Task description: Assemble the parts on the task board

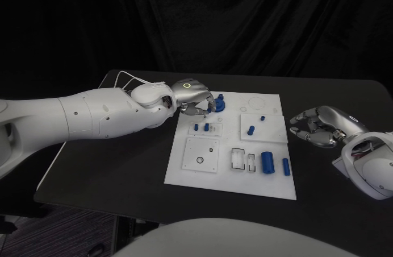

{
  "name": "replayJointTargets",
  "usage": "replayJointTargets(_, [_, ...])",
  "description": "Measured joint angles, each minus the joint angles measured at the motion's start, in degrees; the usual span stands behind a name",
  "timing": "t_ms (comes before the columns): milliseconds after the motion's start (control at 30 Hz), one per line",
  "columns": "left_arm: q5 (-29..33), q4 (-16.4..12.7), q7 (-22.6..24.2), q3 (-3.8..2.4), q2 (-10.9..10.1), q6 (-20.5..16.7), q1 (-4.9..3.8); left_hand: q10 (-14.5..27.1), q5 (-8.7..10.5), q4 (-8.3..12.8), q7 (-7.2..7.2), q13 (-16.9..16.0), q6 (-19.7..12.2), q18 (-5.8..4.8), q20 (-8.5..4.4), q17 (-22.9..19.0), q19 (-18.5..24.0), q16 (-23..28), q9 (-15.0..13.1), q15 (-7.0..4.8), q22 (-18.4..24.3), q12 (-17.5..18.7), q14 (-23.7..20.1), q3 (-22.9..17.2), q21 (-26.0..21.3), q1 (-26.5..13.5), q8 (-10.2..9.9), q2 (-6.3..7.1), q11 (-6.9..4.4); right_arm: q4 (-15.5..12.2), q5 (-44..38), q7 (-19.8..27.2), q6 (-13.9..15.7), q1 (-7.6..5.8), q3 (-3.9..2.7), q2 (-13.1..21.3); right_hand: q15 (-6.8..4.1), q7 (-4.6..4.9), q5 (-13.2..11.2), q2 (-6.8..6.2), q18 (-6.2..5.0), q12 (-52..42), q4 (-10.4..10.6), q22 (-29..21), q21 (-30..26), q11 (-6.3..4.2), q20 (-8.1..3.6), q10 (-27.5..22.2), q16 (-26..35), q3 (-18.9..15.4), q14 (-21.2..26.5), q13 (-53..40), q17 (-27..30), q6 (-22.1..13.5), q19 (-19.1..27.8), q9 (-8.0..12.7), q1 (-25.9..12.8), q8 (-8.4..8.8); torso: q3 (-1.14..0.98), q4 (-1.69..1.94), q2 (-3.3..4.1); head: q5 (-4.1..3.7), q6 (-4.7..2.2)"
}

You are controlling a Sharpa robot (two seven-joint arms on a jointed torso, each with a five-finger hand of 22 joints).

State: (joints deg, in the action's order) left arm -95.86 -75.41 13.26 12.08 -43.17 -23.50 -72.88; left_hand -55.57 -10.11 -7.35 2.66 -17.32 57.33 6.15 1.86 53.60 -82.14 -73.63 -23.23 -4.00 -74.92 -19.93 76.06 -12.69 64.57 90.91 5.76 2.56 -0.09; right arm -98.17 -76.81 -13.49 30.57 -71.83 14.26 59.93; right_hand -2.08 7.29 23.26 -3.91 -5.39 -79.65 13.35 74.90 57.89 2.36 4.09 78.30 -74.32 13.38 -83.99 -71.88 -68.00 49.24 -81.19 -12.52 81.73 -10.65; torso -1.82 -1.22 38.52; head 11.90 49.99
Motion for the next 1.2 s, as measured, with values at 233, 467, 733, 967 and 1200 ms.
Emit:
replayJointTargets(233, [0.0, -0.3, -0.8, 0.04, -1.1, 0.4, -0.03, -0.2, 0.01, 0.2, 0.00, 0.0, 0.0, 0.00, 0.00, -0.5, 0.0, 0.0, 0.0, 0.00, 0.0, 0.3, 0.0, -0.3, 0.0, 0.0, -0.2, 0.00, 0.23, 0.0, 0.0, 0.0, -0.1, 0.10, 0.00, 0.0, 0.00, 0.00, 0.0, 0.00, 0.00, 0.0, 0.0, 0.0, 0.0, 0.00, 0.00, 0.0, 0.0, 0.0, 0.0, 0.0, 0.0, 0.0, 0.0, 0.0, 0.0, 0.00, -0.02, 0.08, -0.10, -0.02, 0.00])
replayJointTargets(467, [0.0, 0.9, -1.5, 0.04, -0.6, 1.2, 0.30, -0.2, 0.12, 0.2, 0.00, -0.1, 0.0, 0.00, 0.00, -1.0, 0.0, 0.2, 0.0, 0.00, 0.0, 0.3, 0.0, -0.3, -0.3, 0.0, -0.2, 0.00, 0.23, 0.0, 0.1, 0.0, -0.2, 0.24, 0.00, 0.0, 0.00, 0.00, 0.0, 0.00, 0.00, 0.0, 0.0, 0.0, 0.0, 0.00, 0.00, 0.0, 0.0, 0.0, 0.0, 0.1, 0.0, 0.0, 0.0, 0.0, 0.0, 0.00, -0.06, 0.11, -0.10, -0.05, 0.00])
replayJointTargets(733, [0.0, 2.3, -2.1, 0.06, 0.7, 1.8, 1.04, -0.7, 0.13, 0.3, 0.00, -0.1, 0.0, 0.01, 0.00, -1.4, 0.0, 0.5, 0.0, 0.01, 0.0, 0.3, 0.0, -0.5, -0.6, -0.2, -0.2, 0.23, 0.24, 0.0, 0.1, 0.0, -0.2, 0.28, 0.00, 0.0, 0.00, 0.00, 0.0, 0.00, 0.00, 0.0, 0.2, 0.0, 0.0, 0.00, 0.00, 0.0, 0.0, 0.2, 0.0, 0.1, 0.0, 0.0, 0.0, 0.0, 0.0, 0.00, 0.01, 0.26, -0.01, -0.20, 0.00])
replayJointTargets(967, [0.0, 2.9, -2.4, 0.06, 1.6, 2.3, 1.42, -0.8, 0.14, 0.2, 0.00, -0.2, 0.0, 0.01, 0.00, -1.8, 0.0, 0.7, 0.0, 0.21, 0.0, 0.7, -0.2, -0.6, -0.8, -0.2, -0.2, 0.23, 0.11, 0.1, 0.2, 0.0, -0.2, 0.30, 0.00, 0.0, 0.00, 0.00, 0.0, 0.00, 0.00, 0.0, 0.2, 0.0, 0.0, 0.00, 0.00, 0.0, 0.0, 0.2, 0.0, 0.1, 0.0, 0.0, 0.0, 0.0, 0.0, 0.00, 0.04, 0.25, 0.03, -0.08, 0.00])
replayJointTargets(1200, [0.0, 3.1, -2.5, 0.05, 1.9, 2.7, 1.76, -0.9, 0.21, 0.3, 0.00, -0.2, 0.0, 0.01, 0.20, -2.0, 0.2, 1.0, 0.0, 0.01, 0.0, 0.7, -0.4, -0.8, -1.0, -0.2, -0.5, 0.23, 0.05, 0.1, 0.2, 0.0, -0.3, 0.31, 0.00, -0.1, 0.00, -0.20, 0.0, 0.00, 0.00, 0.0, 0.2, 0.0, 0.0, 0.00, 0.00, 0.0, 0.0, 0.2, 0.0, 0.1, 0.0, 0.2, 0.0, 0.1, 0.0, 0.00, 0.04, 0.20, 0.03, -0.05, 0.00])
